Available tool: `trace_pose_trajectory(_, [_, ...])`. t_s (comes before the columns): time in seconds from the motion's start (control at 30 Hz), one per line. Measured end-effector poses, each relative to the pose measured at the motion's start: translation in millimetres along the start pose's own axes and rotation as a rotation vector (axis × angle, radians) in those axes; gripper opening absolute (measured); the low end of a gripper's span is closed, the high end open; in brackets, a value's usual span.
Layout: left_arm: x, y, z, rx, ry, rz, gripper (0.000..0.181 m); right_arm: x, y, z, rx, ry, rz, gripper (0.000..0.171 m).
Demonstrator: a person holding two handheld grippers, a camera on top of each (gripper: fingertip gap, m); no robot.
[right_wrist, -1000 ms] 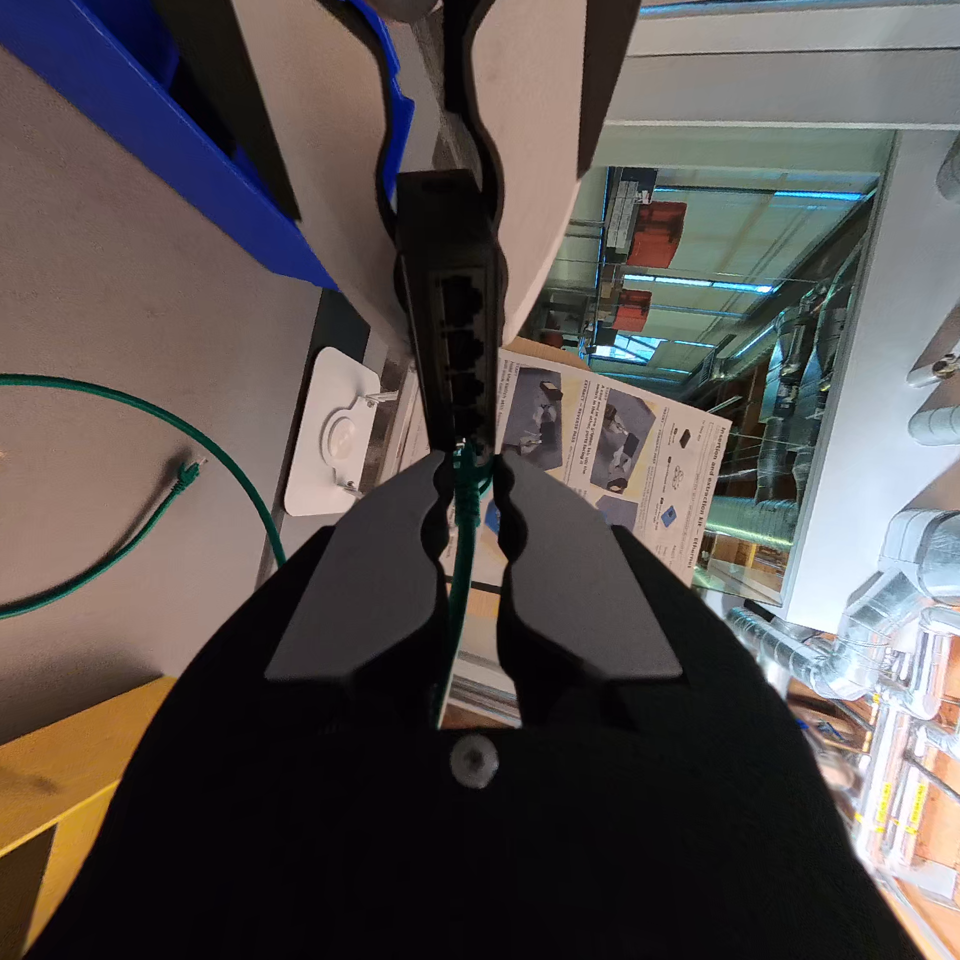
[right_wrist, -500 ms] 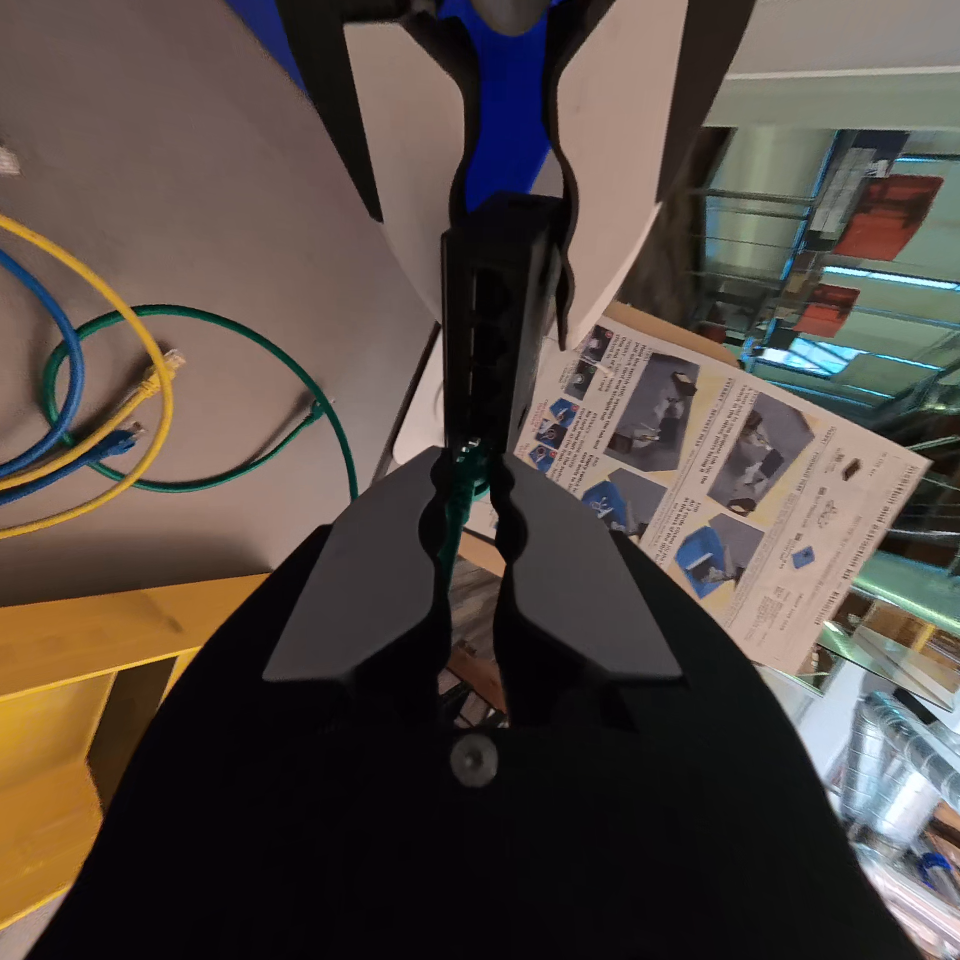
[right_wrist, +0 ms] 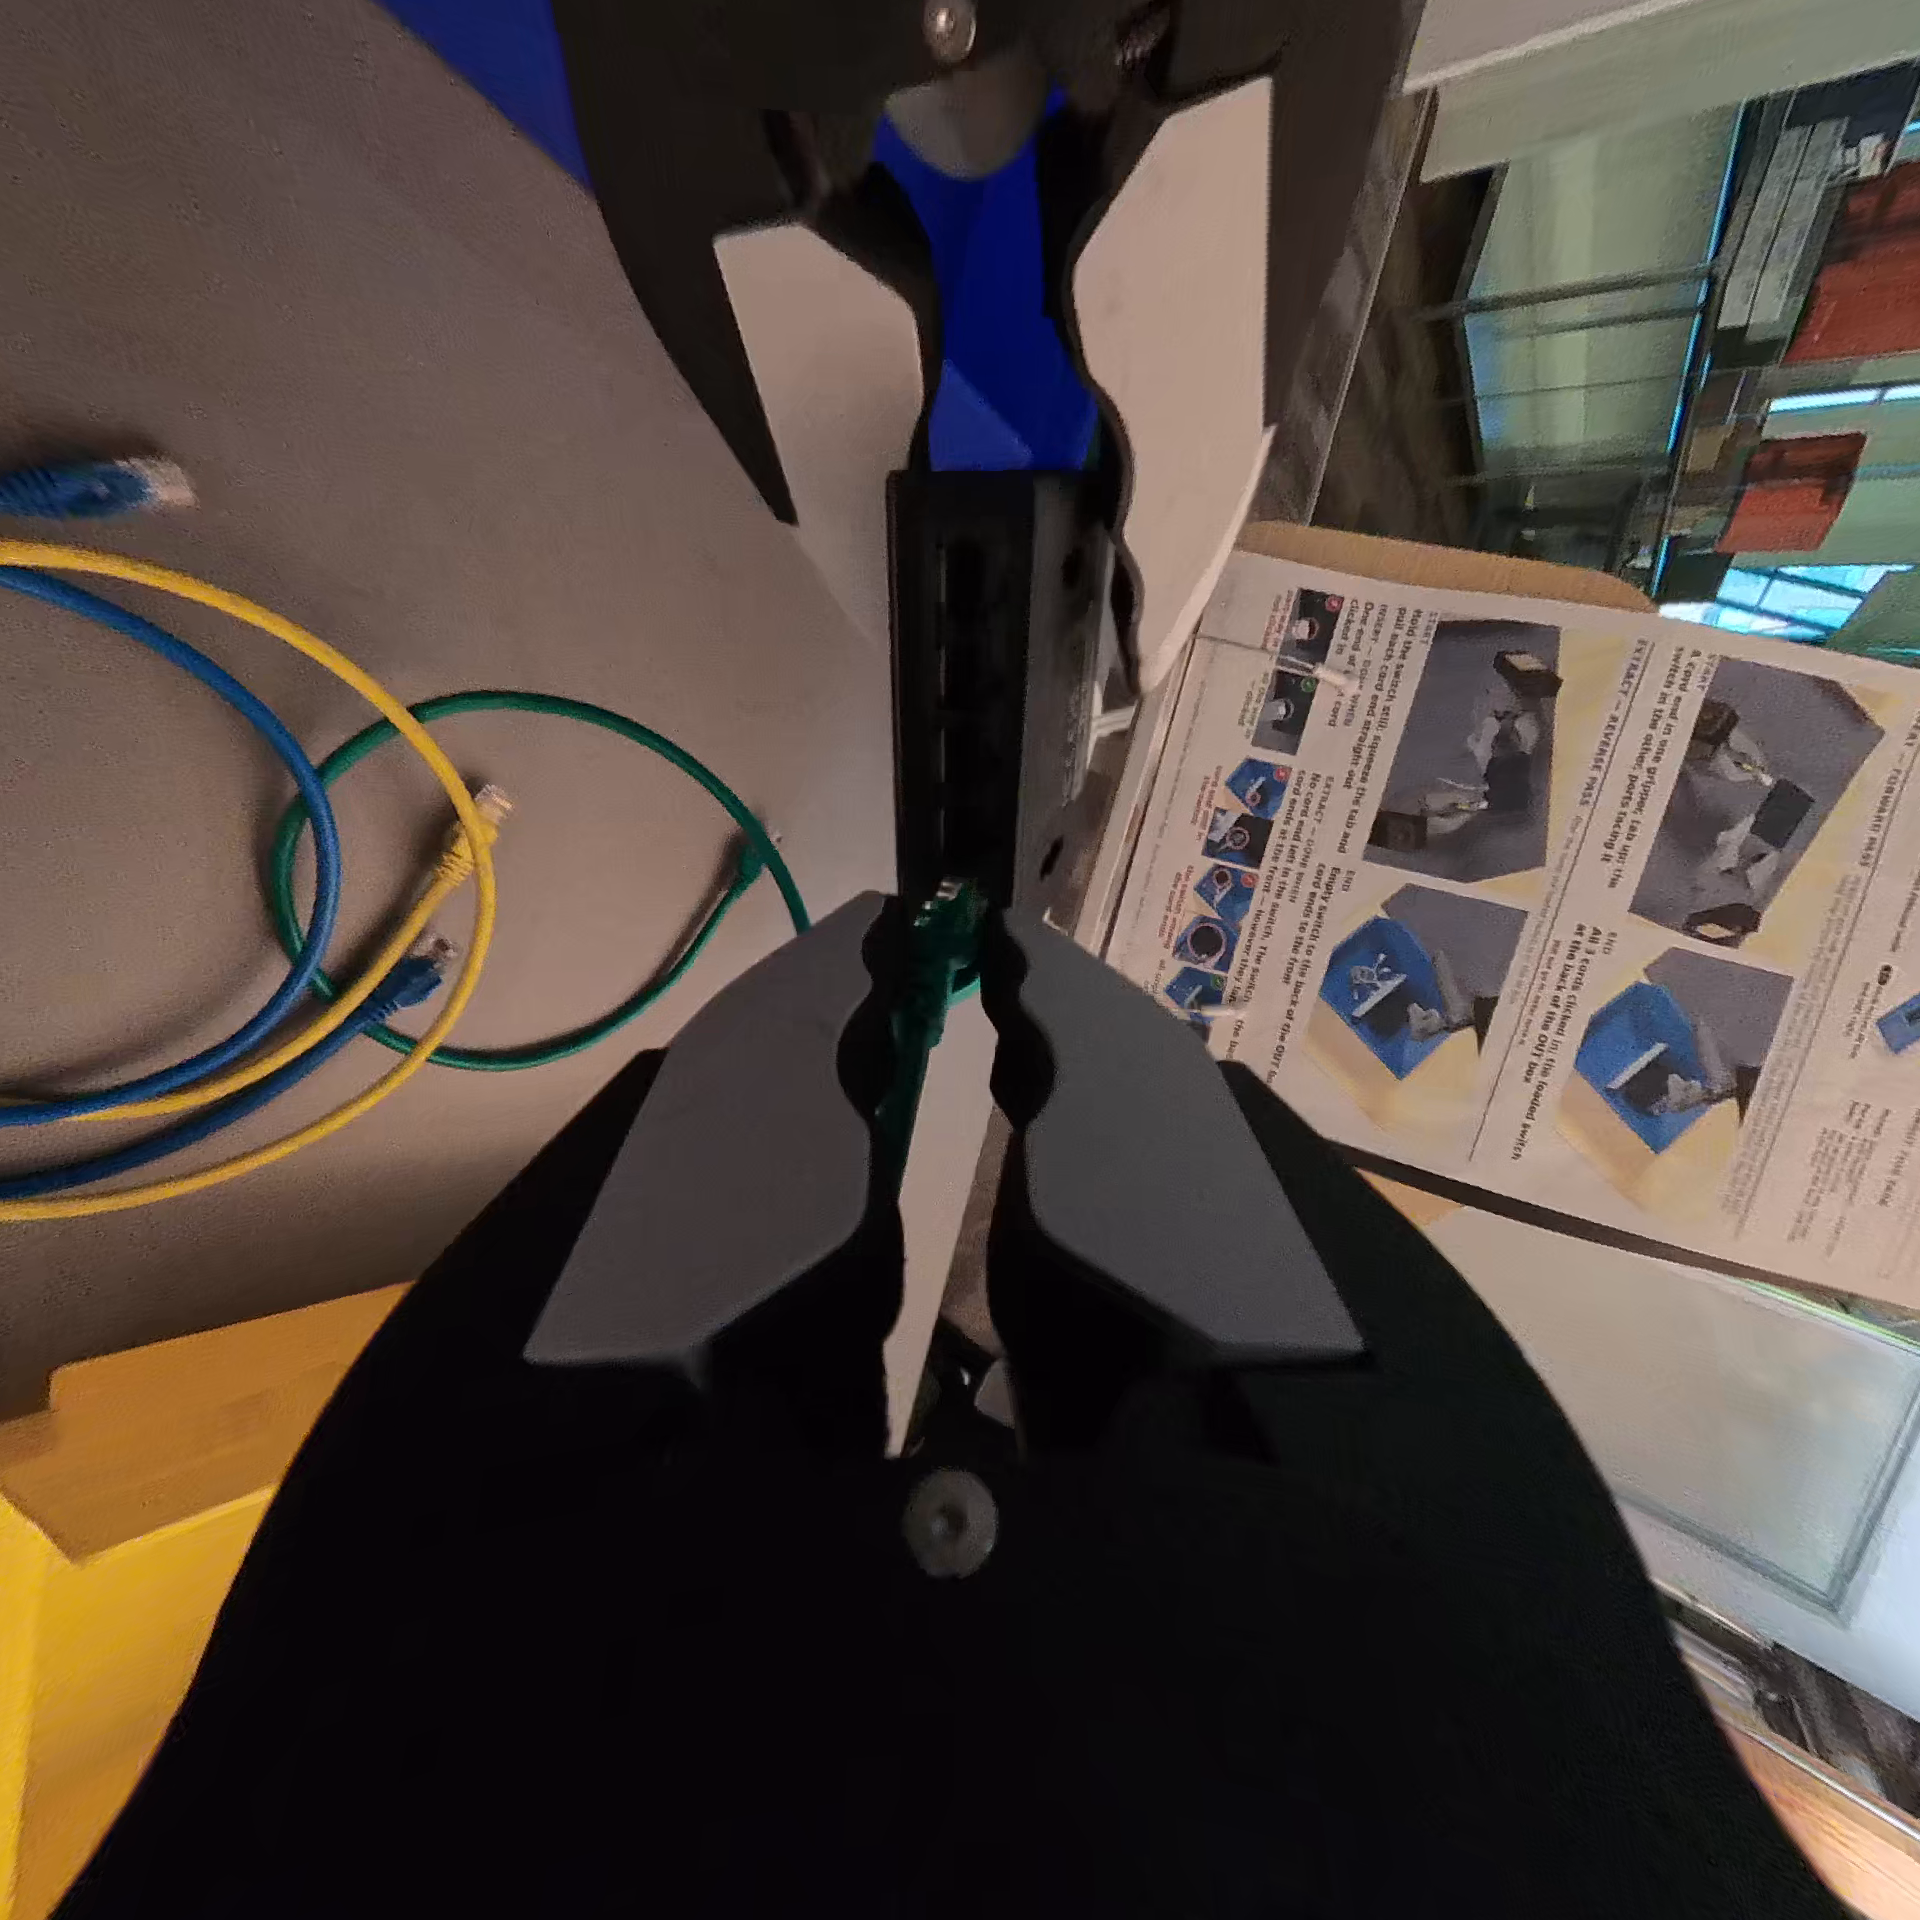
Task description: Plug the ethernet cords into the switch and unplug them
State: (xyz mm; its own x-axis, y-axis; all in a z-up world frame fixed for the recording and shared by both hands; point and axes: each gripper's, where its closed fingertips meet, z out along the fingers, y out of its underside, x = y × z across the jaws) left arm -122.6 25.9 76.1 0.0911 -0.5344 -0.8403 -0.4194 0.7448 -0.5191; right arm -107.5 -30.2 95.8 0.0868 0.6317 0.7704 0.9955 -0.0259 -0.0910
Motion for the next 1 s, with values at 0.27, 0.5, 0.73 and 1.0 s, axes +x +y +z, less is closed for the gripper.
trace_pose_trajectory(0.27, [10.0,-8.7,3.4,0.007,0.026,-0.010,0.034,-7.8,0.5,-14.6,0.025,0.041,0.020,0.015])
trace_pose_trajectory(0.5, [10.1,-6.9,5.9,-0.054,0.001,-0.001,0.034,-8.0,5.3,-14.5,-0.064,0.177,-0.008,0.015])
trace_pose_trajectory(0.73, [-54.7,25.9,-25.6,-0.037,-0.067,-0.387,0.030,-34.0,12.3,-22.9,-0.038,0.273,0.010,0.014])
trace_pose_trajectory(1.0, [-83.9,40.7,-54.7,-0.082,-0.179,-0.331,0.030,-140.5,3.3,35.2,0.168,0.031,0.490,0.015])
